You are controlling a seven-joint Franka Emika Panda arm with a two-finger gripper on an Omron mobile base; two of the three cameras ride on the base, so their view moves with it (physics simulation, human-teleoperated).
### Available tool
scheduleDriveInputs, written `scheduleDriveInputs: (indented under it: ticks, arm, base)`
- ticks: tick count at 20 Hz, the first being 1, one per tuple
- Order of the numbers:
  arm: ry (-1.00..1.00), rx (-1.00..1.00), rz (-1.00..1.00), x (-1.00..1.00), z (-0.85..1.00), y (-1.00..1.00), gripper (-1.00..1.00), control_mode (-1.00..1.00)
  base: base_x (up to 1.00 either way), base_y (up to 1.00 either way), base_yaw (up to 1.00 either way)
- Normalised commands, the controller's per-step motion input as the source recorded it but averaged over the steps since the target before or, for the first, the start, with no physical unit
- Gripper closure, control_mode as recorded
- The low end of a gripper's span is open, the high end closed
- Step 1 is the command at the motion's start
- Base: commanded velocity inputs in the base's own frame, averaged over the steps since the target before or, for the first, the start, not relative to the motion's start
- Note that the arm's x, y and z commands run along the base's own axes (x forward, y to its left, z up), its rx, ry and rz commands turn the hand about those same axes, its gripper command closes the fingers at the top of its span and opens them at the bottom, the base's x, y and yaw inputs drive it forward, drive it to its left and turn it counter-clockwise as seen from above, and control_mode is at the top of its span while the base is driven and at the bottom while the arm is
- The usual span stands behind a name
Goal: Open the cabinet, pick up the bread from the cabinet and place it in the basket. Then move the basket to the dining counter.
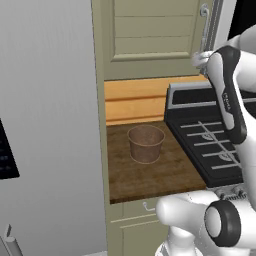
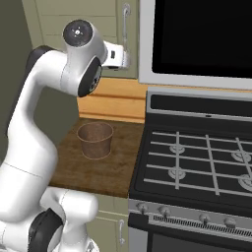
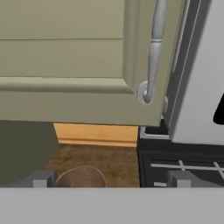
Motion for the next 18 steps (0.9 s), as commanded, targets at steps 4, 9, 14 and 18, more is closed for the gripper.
scheduleDriveInputs:
  ticks: [4, 9, 14, 18]
  arm:
    - [0.0, 0.06, -0.01, 0.21, 0.17, -0.1, -1.0, -1.0]
    - [0.0, 0.03, -0.05, 0.35, 0.0, -0.01, -1.0, -1.0]
    - [0.0, 0.04, -0.05, 0.6, 0.0, 0.0, -1.0, -1.0]
    - [0.0, 0.04, 0.0, 0.67, 0.0, 0.0, -1.0, -1.0]
  base:
    - [0.0, 0.0, 0.0]
    - [0.0, 0.0, 0.0]
    - [0.0, 0.0, 0.0]
    - [0.0, 0.0, 0.0]
